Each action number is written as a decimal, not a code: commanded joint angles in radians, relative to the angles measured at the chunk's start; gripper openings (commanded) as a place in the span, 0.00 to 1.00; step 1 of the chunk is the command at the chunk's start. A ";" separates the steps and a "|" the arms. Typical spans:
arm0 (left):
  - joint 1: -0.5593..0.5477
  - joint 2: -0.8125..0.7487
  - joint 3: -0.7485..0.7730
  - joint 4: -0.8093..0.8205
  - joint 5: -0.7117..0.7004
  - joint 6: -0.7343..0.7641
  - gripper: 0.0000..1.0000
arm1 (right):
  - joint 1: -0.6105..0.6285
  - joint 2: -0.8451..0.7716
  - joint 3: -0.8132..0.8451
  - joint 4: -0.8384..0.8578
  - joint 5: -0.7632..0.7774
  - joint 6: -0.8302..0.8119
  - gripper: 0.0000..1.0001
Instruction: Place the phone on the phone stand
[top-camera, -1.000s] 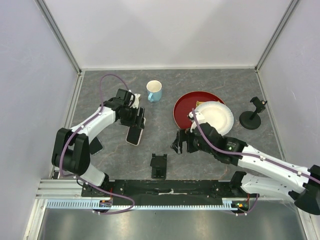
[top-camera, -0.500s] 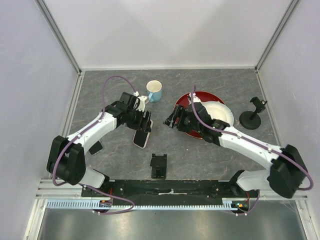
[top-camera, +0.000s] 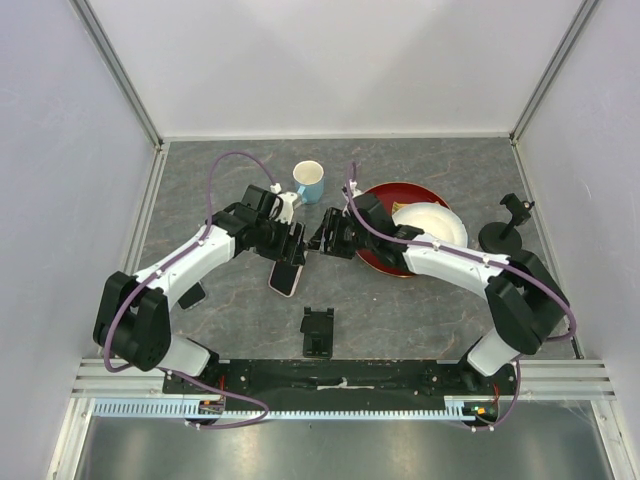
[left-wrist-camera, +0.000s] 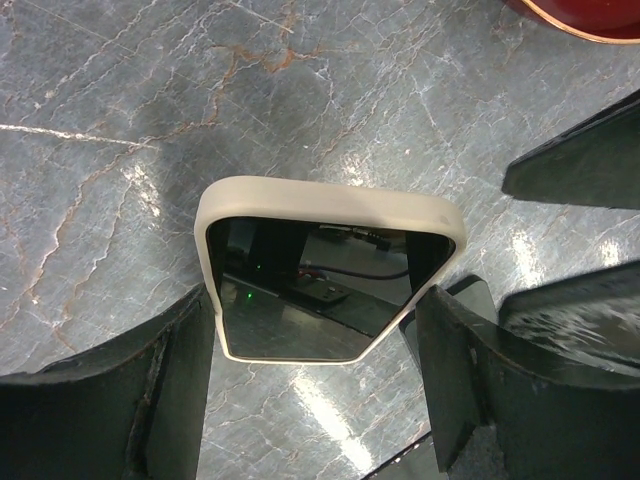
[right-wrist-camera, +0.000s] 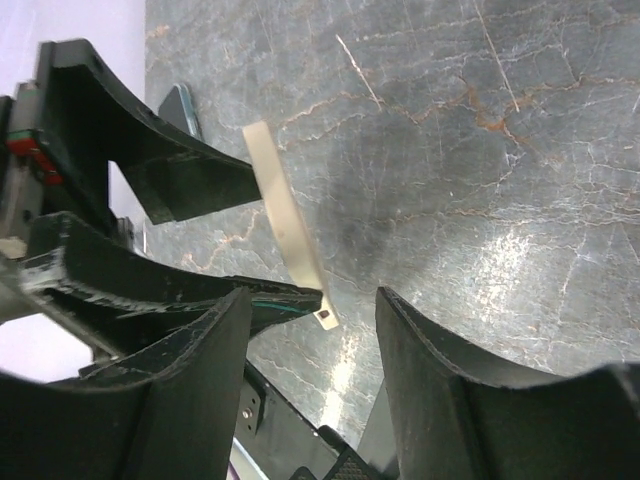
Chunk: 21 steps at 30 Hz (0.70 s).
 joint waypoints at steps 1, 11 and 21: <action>-0.021 -0.044 0.007 0.058 0.053 -0.024 0.02 | 0.007 0.048 0.040 0.119 -0.069 0.002 0.59; -0.034 -0.041 0.006 0.060 0.060 -0.018 0.02 | 0.015 0.078 0.046 0.181 -0.078 -0.004 0.58; -0.049 -0.033 0.006 0.058 0.054 -0.012 0.02 | -0.018 -0.006 0.052 0.093 0.038 -0.052 0.58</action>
